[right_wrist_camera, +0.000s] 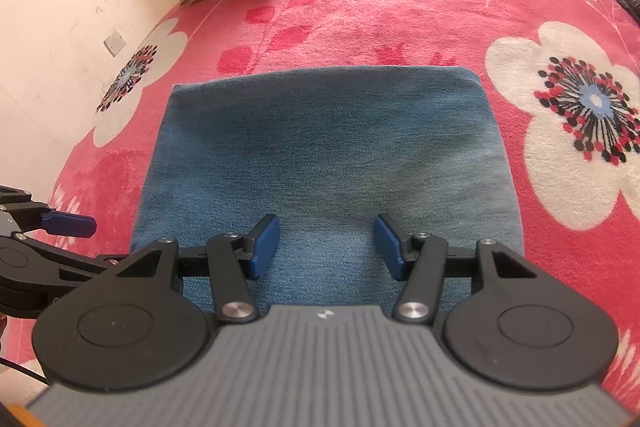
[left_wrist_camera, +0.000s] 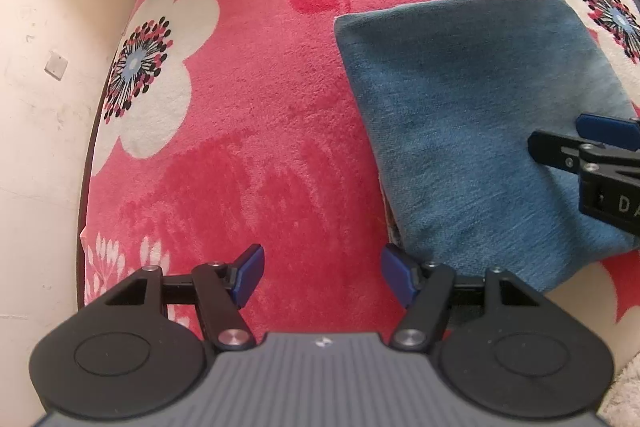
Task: Fold clothes
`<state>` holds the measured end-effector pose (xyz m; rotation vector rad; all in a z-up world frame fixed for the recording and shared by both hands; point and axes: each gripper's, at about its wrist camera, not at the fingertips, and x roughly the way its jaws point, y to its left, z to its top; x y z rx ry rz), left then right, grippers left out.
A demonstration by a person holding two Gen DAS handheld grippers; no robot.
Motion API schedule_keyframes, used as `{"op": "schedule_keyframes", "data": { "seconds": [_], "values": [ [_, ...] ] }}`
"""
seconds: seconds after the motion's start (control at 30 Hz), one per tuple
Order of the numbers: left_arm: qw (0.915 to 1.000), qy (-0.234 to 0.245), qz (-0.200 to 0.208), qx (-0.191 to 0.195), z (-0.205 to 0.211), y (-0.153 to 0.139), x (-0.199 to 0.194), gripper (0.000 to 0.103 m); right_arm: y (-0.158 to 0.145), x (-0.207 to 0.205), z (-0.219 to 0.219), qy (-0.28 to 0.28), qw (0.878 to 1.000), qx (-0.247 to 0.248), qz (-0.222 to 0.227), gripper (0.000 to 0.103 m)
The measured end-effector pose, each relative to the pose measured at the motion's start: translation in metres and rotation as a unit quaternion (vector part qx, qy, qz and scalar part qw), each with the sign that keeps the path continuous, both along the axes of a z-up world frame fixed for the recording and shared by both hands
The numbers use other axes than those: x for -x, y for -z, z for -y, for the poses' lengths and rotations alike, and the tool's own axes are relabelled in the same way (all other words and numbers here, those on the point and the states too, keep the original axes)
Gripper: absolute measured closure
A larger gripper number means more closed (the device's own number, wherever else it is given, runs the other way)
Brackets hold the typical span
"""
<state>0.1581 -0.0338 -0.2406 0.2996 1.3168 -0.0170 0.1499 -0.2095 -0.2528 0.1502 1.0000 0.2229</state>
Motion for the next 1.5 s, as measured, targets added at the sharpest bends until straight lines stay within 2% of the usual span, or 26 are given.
{"op": "schedule_keyframes", "data": {
  "seconds": [0.83,1.0,1.1,1.23,1.4,1.5],
  "values": [
    [1.0000,-0.007,-0.003,0.004,-0.001,0.004,-0.001,0.037,0.001,0.000,-0.003,-0.001,1.000,0.008,0.001,0.049],
    [0.9996,-0.020,-0.004,0.020,-0.017,-0.001,-0.002,0.036,0.002,0.000,-0.003,-0.002,1.000,0.008,0.002,0.049],
    [0.9978,-0.057,-0.009,0.031,-0.037,-0.009,-0.006,0.035,0.002,0.001,-0.003,-0.001,1.000,0.009,0.002,0.048],
    [0.9958,-0.083,0.010,0.038,-0.049,-0.027,-0.013,0.035,0.003,0.002,-0.004,0.002,1.000,0.007,0.005,0.048],
    [0.9922,-0.062,0.055,0.093,-0.027,-0.055,-0.025,0.035,0.004,0.003,-0.002,0.005,1.000,0.002,0.010,0.048],
    [0.9921,-0.031,0.064,0.104,-0.003,-0.059,-0.032,0.036,0.003,0.002,0.001,0.009,1.000,-0.006,0.009,0.048]
  ]
}}
